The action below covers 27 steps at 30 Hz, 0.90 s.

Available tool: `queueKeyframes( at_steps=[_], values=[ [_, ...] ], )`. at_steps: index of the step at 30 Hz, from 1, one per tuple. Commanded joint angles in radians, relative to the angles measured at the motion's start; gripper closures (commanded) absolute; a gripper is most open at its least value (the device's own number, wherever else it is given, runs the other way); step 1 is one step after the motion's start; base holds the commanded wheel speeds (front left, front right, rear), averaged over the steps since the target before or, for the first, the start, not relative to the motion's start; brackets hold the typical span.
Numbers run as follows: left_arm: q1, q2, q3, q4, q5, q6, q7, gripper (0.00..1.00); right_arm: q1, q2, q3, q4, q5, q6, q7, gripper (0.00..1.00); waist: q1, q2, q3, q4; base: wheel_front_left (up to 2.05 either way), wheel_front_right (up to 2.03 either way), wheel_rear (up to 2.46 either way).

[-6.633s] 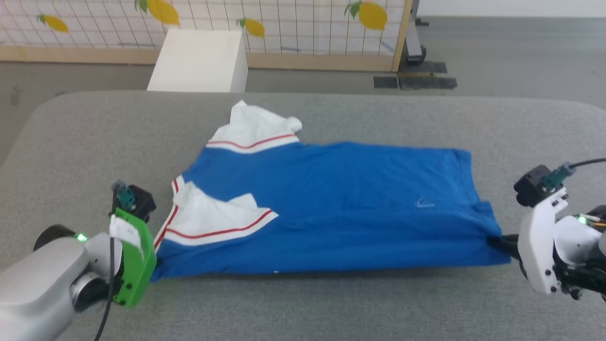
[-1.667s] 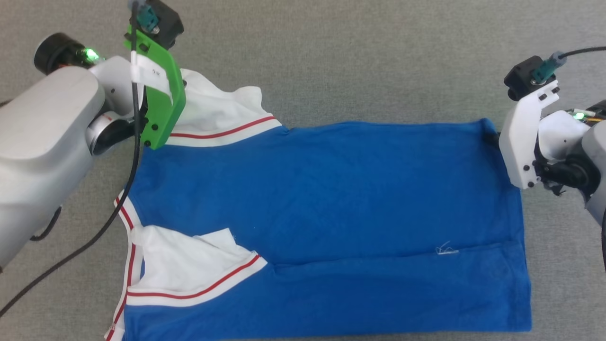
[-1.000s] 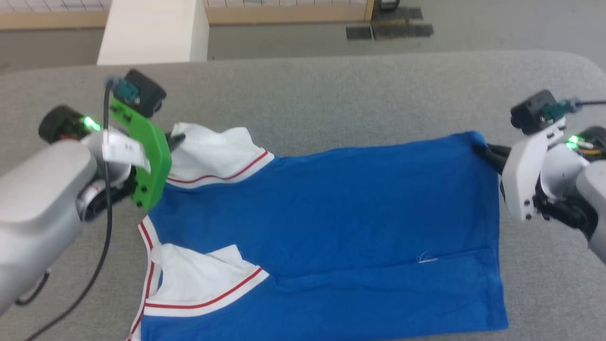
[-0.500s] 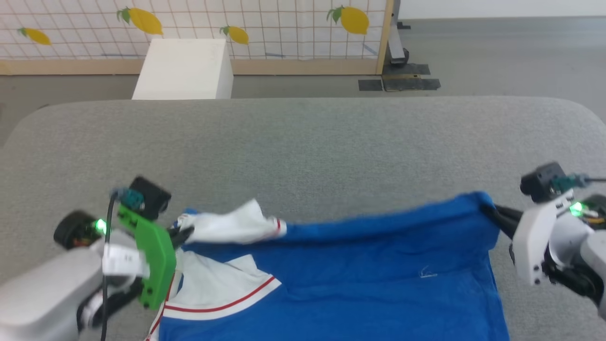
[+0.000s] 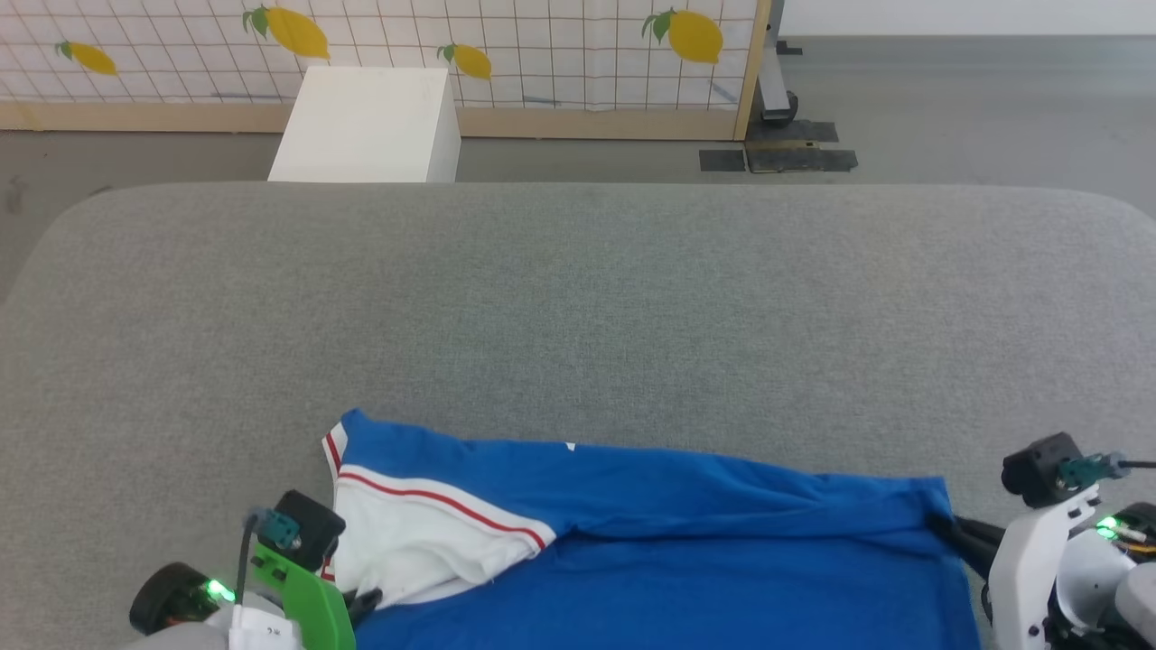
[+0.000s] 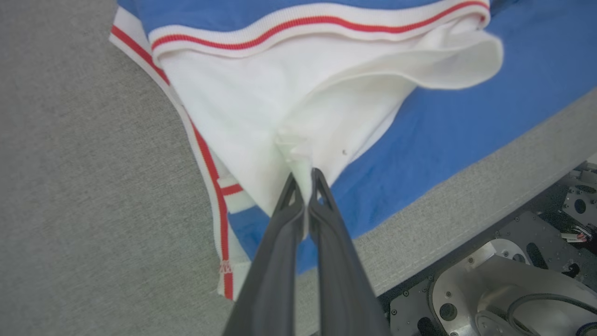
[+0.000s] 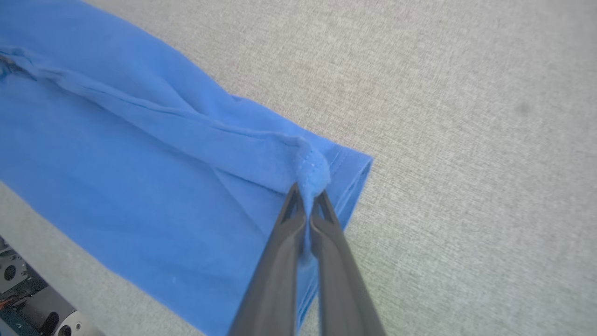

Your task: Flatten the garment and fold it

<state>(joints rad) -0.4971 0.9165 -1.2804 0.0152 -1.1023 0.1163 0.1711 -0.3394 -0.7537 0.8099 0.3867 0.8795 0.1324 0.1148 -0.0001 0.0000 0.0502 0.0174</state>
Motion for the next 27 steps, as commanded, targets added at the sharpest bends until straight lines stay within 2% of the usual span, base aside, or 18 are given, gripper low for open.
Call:
queueKeyframes(
  at_steps=[1,9,10,11,12,14,16,21,25,27],
  values=[
    [0.023,-0.014,0.0,0.017,-0.015,-0.001,-0.005,1.0,0.021,0.012,-0.007,0.005,-0.006,-0.002,0.007,1.0,0.0001,0.0,0.009,-0.002,0.0,0.0,0.0],
    [0.05,-0.053,0.008,0.119,-0.026,-0.009,-0.048,1.0,0.058,0.045,-0.026,0.033,-0.054,-0.002,0.01,1.0,0.0001,0.0,0.023,-0.003,0.0,0.0,0.0],
    [0.05,-0.055,0.009,0.124,-0.023,-0.004,-0.054,0.81,0.059,0.048,-0.033,0.033,-0.057,-0.002,0.004,0.92,0.0001,0.0,0.021,-0.004,0.0,0.0,0.0],
    [0.048,-0.056,0.013,0.128,-0.011,0.007,-0.071,0.06,0.06,0.05,-0.041,0.03,-0.061,-0.002,0.0,0.79,0.0001,0.0,0.016,-0.004,0.0,0.0,0.0],
    [0.048,-0.059,0.022,0.133,-0.007,0.019,-0.092,0.0,0.062,0.05,-0.049,0.023,-0.064,-0.002,-0.006,0.64,0.0001,0.0,0.01,-0.003,0.0,0.0,0.0],
    [0.051,-0.068,0.039,0.132,0.002,0.038,-0.139,0.0,0.072,0.046,-0.074,-0.001,-0.06,-0.002,-0.016,0.0,0.0001,0.0,-0.005,0.004,0.0,0.0,0.0],
    [0.048,-0.071,0.061,0.131,0.03,0.072,-0.208,0.0,0.078,0.03,-0.106,-0.042,-0.071,-0.002,-0.032,0.0,0.0001,0.0,-0.015,0.007,0.0,0.0,0.0],
    [0.052,-0.084,0.127,0.123,0.105,0.192,-0.385,0.0,0.098,-0.013,-0.219,-0.18,-0.101,-0.002,-0.016,0.0,0.0001,0.0,-0.038,0.01,0.0,0.0,0.0],
    [0.064,-0.105,0.212,0.103,0.183,0.296,-0.43,0.0,0.121,-0.03,-0.33,-0.273,-0.121,-0.002,0.042,0.0,0.0001,0.0,-0.042,0.012,0.0,0.0,0.0],
    [0.087,-0.132,0.304,0.065,0.237,0.344,-0.432,0.0,0.137,-0.039,-0.377,-0.31,-0.122,-0.002,0.089,0.0,0.0001,0.0,-0.04,0.014,0.0,0.0,0.0]
  ],
)
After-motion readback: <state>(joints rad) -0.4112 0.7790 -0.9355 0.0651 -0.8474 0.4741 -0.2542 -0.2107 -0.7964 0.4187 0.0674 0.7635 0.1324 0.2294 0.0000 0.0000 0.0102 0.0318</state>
